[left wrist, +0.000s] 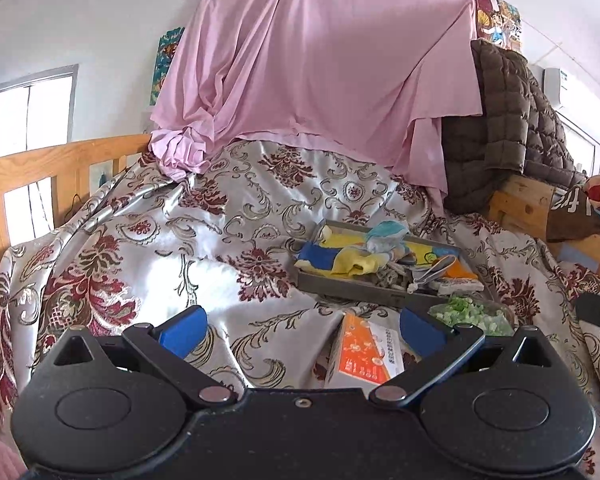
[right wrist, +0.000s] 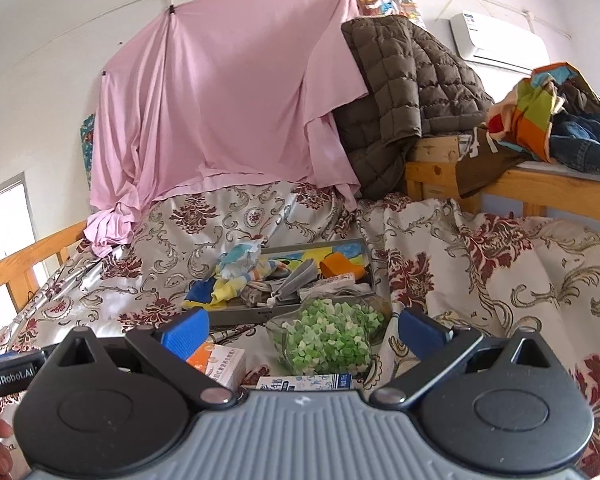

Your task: Organize soft objects

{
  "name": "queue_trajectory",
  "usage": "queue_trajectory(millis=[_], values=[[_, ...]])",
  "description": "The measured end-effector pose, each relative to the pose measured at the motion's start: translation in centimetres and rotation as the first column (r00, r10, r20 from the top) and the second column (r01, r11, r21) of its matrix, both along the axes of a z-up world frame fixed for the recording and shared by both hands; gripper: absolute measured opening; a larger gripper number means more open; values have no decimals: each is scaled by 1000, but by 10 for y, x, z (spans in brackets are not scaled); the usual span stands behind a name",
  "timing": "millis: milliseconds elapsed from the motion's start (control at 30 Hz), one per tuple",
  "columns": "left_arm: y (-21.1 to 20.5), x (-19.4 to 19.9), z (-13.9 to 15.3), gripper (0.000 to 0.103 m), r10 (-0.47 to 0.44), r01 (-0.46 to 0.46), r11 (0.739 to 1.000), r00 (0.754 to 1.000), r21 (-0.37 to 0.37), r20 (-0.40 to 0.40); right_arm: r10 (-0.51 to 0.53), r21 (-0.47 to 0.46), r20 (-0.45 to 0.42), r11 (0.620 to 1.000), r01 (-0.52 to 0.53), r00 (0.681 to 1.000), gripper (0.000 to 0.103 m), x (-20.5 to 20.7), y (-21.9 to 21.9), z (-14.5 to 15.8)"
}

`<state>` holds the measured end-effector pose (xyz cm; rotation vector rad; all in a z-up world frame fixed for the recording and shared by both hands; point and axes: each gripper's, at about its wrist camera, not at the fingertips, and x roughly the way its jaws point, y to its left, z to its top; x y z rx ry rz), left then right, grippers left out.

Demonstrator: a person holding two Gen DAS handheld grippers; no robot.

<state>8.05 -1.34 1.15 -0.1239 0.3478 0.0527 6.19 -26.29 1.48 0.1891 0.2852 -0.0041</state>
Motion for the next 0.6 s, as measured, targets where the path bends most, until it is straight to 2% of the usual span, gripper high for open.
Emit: queue_trajectory(millis=[600], values=[[1,-6,-8,102,27,-26,999,999,38,-34,2,-33,-70,999,-4,998,103,3,7,-5]])
